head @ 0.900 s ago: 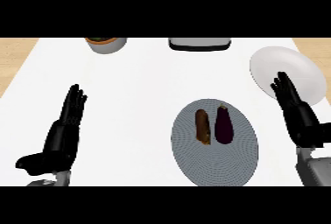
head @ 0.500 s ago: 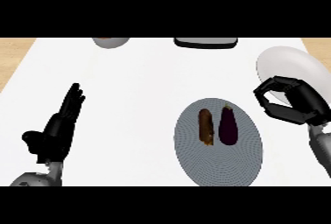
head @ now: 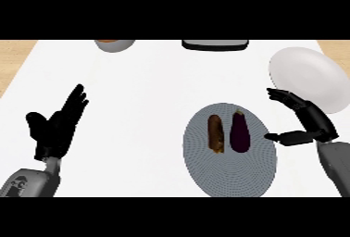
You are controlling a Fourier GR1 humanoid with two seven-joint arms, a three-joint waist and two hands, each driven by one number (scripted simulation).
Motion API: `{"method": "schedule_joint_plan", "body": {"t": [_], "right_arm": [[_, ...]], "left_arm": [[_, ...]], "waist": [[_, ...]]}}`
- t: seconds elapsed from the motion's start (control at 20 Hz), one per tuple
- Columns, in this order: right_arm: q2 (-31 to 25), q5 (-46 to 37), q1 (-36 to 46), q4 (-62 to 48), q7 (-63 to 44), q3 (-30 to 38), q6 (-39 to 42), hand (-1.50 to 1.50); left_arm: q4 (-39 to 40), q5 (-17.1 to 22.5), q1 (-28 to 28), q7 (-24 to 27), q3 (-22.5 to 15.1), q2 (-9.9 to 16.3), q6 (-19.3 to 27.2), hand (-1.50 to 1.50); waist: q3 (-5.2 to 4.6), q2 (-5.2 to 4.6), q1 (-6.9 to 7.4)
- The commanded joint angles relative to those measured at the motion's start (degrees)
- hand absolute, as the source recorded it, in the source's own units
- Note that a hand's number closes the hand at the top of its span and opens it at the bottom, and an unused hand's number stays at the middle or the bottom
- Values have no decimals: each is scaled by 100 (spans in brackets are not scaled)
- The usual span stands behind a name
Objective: Pick the eggplant from the placemat and place it in the plate
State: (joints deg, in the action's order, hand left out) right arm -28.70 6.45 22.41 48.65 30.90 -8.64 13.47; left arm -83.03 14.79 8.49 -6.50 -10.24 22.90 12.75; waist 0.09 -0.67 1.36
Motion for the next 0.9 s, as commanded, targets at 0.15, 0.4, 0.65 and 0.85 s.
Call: {"method": "schedule_joint_plan", "body": {"t": [0.15, 0.4, 0.65, 0.85], "right_arm": [[-98, -1120, 553, -723, 355, -553, 182, -150], [-319, -1357, 895, -514, -204, -423, 511, -150], [-283, -1809, 961, -429, -759, -768, 847, -150], [-167, -2116, 830, 99, -1291, -947, 970, -150]], "left_arm": [[416, 1, 423, -163, 219, 37, -317, 0], [655, -303, 116, 295, 206, -331, -247, 0], [375, -248, 105, 14, 380, -211, -347, 0], [368, -405, 152, -55, 409, -314, -297, 0]], "waist": [[-5, 38, -74], [-10, 55, -102], [-10, 57, -85], [-10, 71, -122]]}}
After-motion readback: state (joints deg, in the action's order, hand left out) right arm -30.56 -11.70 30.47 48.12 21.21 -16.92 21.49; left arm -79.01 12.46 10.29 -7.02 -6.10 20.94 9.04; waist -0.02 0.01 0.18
